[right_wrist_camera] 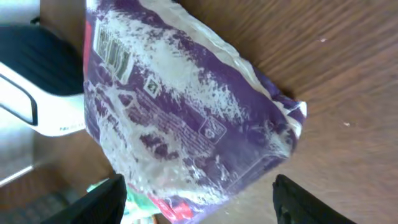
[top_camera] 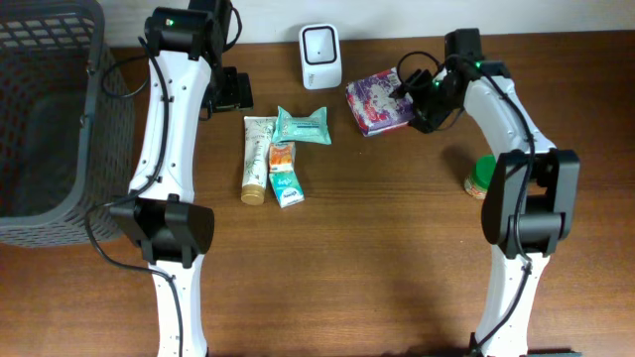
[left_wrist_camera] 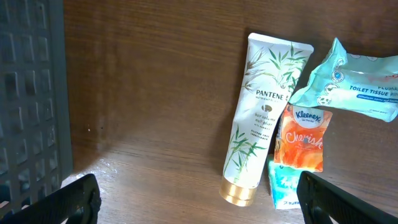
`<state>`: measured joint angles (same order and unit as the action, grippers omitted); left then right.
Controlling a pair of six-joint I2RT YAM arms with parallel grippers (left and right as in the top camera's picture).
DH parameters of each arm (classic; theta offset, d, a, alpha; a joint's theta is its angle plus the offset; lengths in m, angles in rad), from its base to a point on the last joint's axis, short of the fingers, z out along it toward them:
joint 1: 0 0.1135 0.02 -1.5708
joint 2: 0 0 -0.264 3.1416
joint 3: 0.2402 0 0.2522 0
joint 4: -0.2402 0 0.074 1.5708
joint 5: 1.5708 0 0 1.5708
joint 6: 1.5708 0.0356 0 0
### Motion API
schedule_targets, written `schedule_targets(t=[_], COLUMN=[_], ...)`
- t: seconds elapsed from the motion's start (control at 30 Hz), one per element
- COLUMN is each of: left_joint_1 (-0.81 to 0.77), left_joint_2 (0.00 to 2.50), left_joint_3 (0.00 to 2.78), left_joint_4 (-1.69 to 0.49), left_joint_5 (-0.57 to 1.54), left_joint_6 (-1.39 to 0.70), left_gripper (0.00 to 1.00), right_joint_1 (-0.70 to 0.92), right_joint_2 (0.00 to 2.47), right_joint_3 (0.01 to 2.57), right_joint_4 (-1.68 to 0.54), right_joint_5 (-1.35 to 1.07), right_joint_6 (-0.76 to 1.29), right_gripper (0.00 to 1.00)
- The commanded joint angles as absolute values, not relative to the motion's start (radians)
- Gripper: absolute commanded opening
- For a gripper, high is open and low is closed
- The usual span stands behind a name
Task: Scan the item barcode
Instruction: 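Move the right gripper back to the purple-white pack and grasp it, then raise the purple-white pack in front of the scanner face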
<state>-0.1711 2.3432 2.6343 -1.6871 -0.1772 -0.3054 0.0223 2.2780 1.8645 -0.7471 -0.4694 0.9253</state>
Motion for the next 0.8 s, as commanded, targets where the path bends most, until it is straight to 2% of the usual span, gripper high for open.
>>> schedule_targets(t=[0.0, 0.1, 0.13, 0.17, 0.2, 0.37, 0.43, 0.57, 0.6, 0.77], left_joint_1=[-0.176, -0.176, -0.176, -0.176, -0.176, -0.179, -0.179, -0.179, -0.18, -0.179], left_joint_2=[2.336, 2.336, 2.336, 2.336, 2.336, 2.336, 2.336, 2.336, 2.336, 2.336], left_joint_3=[2.632, 2.632, 2.632, 2.632, 2.632, 2.632, 2.632, 2.632, 2.632, 2.632], left_joint_4=[-1.688, -1.688, -1.688, -1.688, -1.688, -1.688, -1.688, -1.688, -1.688, -1.688], left_joint_5=[-0.191, -0.191, -0.191, -0.191, -0.191, -0.191, -0.191, -0.191, -0.191, -0.191], left_joint_6=[-0.29, -0.29, -0.29, -0.29, -0.29, -0.29, -0.29, -0.29, -0.29, -0.29], left_gripper=[0.99, 0.99, 0.99, 0.99, 0.99, 0.99, 0.99, 0.99, 0.99, 0.99], right_joint_1=[0.057, 0.079, 0.087, 0.093, 0.097, 0.09, 0.092, 0.126, 0.139, 0.209], right_joint_2=[2.281, 2.281, 2.281, 2.281, 2.28, 2.21, 2.113, 1.954, 1.922, 1.83], right_joint_3=[1.8, 1.723, 1.7, 1.7, 1.7, 1.7, 1.7, 1.7, 1.7, 1.701], right_joint_4=[-0.711, -0.578, -0.542, -0.544, -0.544, -0.585, -0.609, -0.714, -0.739, -0.774], right_joint_5=[-0.408, -0.407, -0.41, -0.41, -0.412, -0.513, -0.636, -0.644, -0.622, -0.347], right_joint_6=[1.075, 1.073, 1.045, 1.004, 0.949, 0.615, 0.325, 0.021, -0.036, -0.041], right_gripper=[0.7, 0.68, 0.47, 0.17, 0.04, 0.04, 0.04, 0.04, 0.04, 0.04])
